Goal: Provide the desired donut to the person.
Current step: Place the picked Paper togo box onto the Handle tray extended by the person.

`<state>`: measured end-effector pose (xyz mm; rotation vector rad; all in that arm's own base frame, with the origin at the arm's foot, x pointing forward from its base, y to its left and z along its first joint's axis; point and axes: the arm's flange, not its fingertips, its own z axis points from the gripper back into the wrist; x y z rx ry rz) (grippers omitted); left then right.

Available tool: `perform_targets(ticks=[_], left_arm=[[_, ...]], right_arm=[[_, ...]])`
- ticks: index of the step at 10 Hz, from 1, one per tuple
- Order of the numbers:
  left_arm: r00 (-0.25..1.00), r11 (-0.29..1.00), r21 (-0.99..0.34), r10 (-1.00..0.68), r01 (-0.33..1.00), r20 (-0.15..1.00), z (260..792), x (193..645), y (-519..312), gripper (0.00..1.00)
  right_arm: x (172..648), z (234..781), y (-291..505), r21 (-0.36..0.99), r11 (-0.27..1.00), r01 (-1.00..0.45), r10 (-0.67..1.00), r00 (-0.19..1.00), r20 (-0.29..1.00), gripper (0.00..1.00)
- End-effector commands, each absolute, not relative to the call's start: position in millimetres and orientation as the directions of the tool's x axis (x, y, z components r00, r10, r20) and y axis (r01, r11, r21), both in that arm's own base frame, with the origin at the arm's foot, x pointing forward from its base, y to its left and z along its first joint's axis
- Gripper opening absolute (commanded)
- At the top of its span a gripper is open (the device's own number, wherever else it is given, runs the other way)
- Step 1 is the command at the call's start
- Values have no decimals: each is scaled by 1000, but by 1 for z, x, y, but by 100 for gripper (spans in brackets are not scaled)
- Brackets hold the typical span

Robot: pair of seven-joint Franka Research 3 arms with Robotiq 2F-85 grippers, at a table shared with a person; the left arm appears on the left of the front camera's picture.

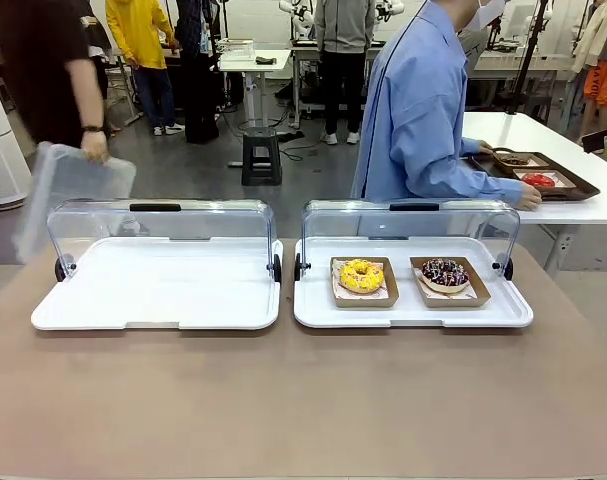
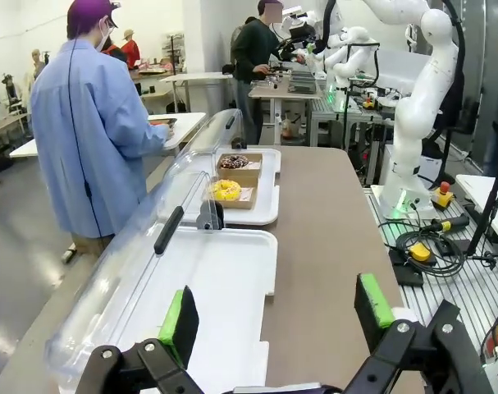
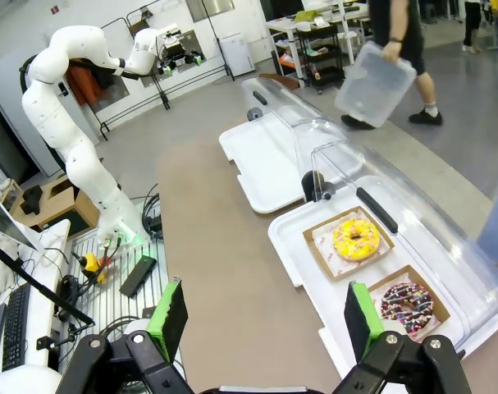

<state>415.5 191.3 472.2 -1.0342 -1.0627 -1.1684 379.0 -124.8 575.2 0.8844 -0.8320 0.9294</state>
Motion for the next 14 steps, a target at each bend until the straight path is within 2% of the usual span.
perform_targets(ticks=[1, 2, 3, 14], left_arm=[[32, 108, -13, -180, 994, 983, 477, 420, 195, 100], [-4, 87, 20, -170, 996, 985, 477, 420, 193, 100], [74, 106, -55, -187, 993, 980, 474, 416, 193, 100], [74, 106, -55, -187, 993, 980, 474, 416, 193, 100]], right_arm=[[379, 575, -123, 262, 320, -910, 301, 360, 883, 100], [379, 575, -123, 262, 320, -910, 301, 360, 883, 100], [379, 575, -123, 262, 320, -910, 301, 360, 883, 100], [379, 575, -123, 262, 320, -910, 301, 360, 883, 100]])
